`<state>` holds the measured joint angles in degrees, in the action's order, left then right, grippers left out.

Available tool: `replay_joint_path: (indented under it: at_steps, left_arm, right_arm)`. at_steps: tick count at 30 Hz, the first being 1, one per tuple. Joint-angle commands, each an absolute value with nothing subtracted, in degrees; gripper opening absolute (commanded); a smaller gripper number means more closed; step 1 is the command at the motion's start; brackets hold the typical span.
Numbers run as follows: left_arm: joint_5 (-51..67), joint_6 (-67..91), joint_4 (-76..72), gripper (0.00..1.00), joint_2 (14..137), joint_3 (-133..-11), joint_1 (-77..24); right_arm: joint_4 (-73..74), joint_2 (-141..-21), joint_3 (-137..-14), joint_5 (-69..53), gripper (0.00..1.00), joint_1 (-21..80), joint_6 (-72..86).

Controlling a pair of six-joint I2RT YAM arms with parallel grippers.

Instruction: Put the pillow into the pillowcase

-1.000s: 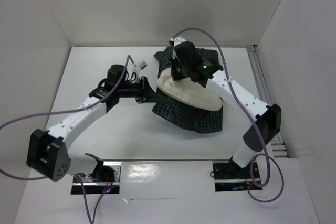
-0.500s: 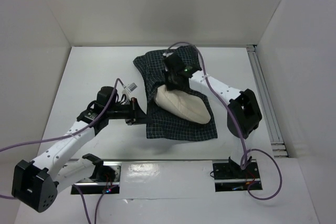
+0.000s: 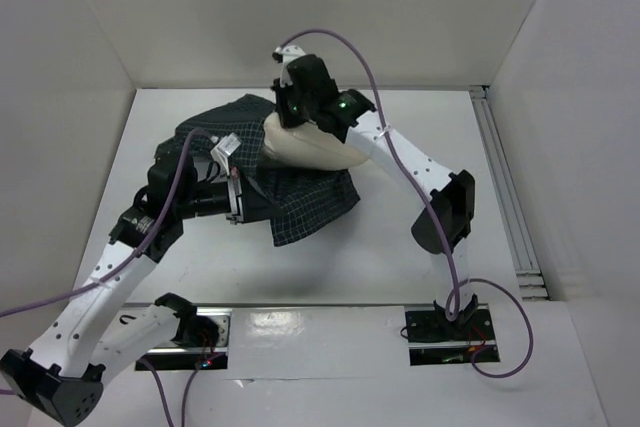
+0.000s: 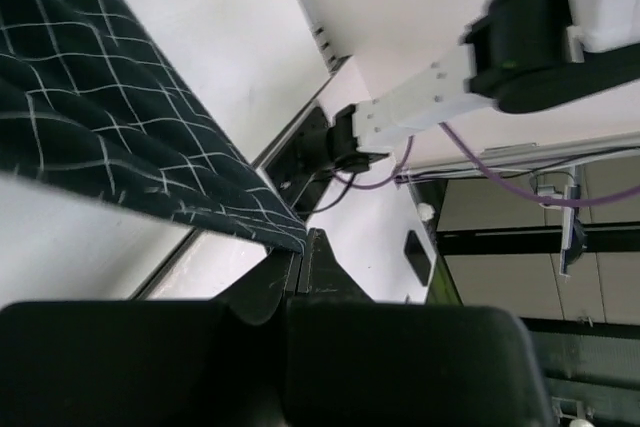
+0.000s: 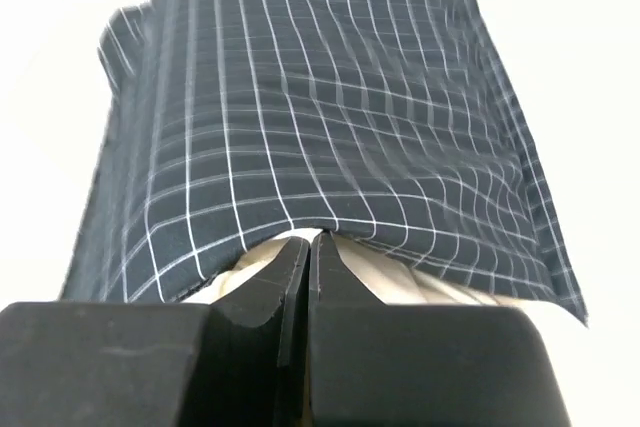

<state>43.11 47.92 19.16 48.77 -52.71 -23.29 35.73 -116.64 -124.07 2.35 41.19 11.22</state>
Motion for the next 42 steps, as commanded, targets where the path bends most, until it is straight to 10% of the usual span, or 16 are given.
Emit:
replay_joint_path:
  at_steps: [1,6,9,12,17,22,25,27,32,42]
  left_arm:
    - [47.6,45.5,27.1,0.04,47.1,-53.8,-24.6]
    - [43.0,37.7,38.0,1.00,48.2,-59.0,-24.6]
    - [41.0,34.1,41.3,1.00,51.1,-63.9,-24.6]
    - [37.4,32.8,41.3,0.86,54.1,-66.5,-24.1]
    - [26.8,31.5,43.1,0.32,64.4,-72.8,-23.6]
    - [15.1,28.8,47.5,0.41,81.9,-87.8,-25.7]
    - [9.0,29.5,48.5,0.58,90.2,-92.7,-28.6]
    - [4.6,29.5,48.5,0.66,95.7,-96.8,-30.9]
    - [-9.2,28.9,52.6,0.86,108.4,-109.9,-37.0]
    - [-33.4,24.0,51.0,0.99,126.5,-123.3,-41.8]
  right_arm:
    - [22.6,-115.6,-109.1,1.1,0.00,43.1,9.5]
    - [17.0,-111.2,-90.1,-3.8,0.00,45.2,12.0]
    - [20.9,-109.4,-86.7,-3.3,0.60,45.7,12.6]
    - [21.4,-102.9,-80.5,2.2,0.84,45.7,14.1]
    - [22.6,-90.4,-72.0,4.6,0.82,38.0,20.8]
    - [20.0,-83.8,-63.1,-1.4,0.15,26.7,29.1]
    - [15.9,-84.5,-60.9,-8.2,0.05,20.0,30.8]
    - [15.4,-87.4,-61.4,-11.0,0.13,17.9,31.4]
    - [14.6,-93.8,-63.4,-14.7,0.70,14.4,31.9]
    - [11.1,-102.8,-62.8,-16.5,0.73,14.3,32.6]
